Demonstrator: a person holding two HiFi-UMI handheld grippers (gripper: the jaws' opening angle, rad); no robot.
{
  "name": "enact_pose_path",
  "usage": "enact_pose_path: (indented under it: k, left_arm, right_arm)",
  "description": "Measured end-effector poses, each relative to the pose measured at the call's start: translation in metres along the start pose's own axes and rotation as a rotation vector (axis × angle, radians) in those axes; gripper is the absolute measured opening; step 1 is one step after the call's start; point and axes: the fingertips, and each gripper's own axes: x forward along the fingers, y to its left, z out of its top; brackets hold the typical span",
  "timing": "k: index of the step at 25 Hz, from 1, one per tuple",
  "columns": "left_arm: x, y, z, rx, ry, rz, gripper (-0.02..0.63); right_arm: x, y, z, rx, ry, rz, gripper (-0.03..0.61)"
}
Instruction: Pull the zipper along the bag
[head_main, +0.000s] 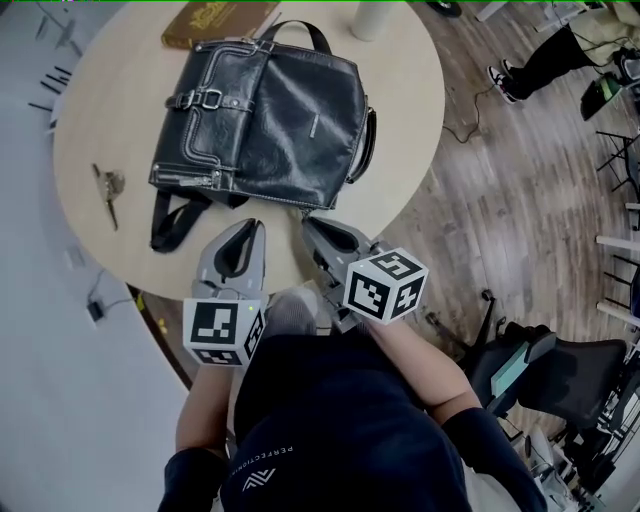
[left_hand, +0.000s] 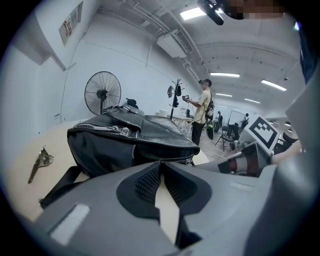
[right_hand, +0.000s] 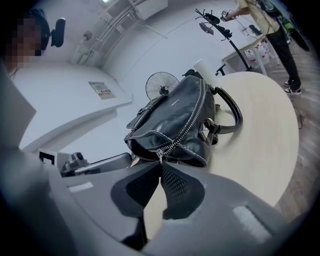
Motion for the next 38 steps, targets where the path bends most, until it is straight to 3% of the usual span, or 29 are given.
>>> enact_pose_path:
  k: [8,16,30,34,38]
  left_arm:
    - [0.012,-0.006,0.012,-0.017,-0.017,0.087,0.067]
    - [0.026,0.006,0.011,-0.017,0.024,0.183,0.092]
    - [0.035,0.014,0.012,-0.078,0.031,0.255,0.094]
    - [0.032,0.024,0.011,-0.117,0.025,0.286,0.099]
    - [0.032,0.029,0.010,-0.113,0.028,0.322,0.081]
  right_arm:
    - [-0.003,0.001,0.000,0.080,0.059,0.108,0.011]
    - [-0.007,0.002,0.001,0.069,0.112,0.164,0.009]
    - [-0.013,0.002,0.004,0.036,0.189,0.235,0.009]
    - [-0.014,0.002,0.006,0.091,0.212,0.271,0.009]
    - [-0.016,0.001,0.007,0.254,0.238,0.327,0.009]
